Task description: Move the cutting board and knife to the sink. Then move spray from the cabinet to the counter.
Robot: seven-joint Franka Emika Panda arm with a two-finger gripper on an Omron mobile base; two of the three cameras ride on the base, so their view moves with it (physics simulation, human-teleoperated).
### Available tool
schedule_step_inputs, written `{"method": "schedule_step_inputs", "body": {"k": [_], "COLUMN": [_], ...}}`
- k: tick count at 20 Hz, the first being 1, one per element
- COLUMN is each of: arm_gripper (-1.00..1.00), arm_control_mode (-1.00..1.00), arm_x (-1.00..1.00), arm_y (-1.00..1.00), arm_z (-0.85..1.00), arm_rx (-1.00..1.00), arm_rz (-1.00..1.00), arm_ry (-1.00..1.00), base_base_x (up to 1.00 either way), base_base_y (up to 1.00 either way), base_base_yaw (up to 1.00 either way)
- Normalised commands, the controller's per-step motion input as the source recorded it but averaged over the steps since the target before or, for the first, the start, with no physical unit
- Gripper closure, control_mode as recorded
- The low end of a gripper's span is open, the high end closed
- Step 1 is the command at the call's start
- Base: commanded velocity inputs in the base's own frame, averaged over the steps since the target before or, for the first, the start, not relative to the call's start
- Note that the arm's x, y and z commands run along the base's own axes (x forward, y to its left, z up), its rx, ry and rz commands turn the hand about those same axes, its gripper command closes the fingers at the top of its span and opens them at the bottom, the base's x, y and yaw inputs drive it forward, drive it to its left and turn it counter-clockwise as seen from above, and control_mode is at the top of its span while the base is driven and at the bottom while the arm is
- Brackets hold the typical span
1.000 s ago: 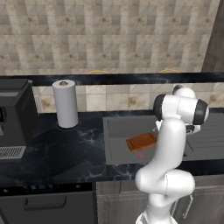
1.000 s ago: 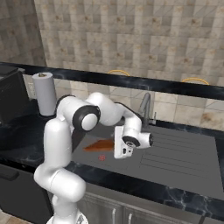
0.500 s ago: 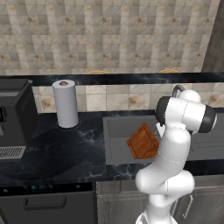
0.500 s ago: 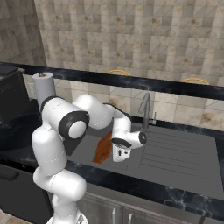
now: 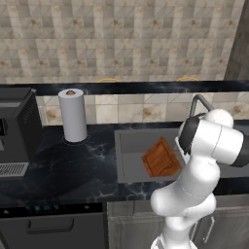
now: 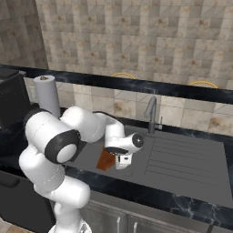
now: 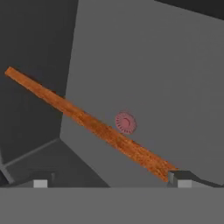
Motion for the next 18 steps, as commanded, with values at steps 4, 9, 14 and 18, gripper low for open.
{"method": "schedule_step_inputs", "body": {"k": [4, 9, 14, 18], "arm_gripper": [-1.0, -1.0, -1.0, -1.0], "arm_control_mode": [-1.0, -1.0, -1.0, -1.0], "arm_x": [-0.21, -0.25, -0.31, -0.3], "arm_y": [-0.03, 0.0, 0.02, 0.0], "arm_z": [0.33, 0.41, 0.43, 0.48], "arm_rx": [-0.19, -0.2, -0.25, -0.26], "arm_rz": [-0.1, -0.04, -0.01, 0.0], "arm_ry": [0.0, 0.0, 0.0, 0.0], "base_base_x": [0.0, 0.0, 0.0, 0.0], "base_base_y": [0.0, 0.0, 0.0, 0.0], "base_base_yaw": [0.0, 0.0, 0.0, 0.0]}}
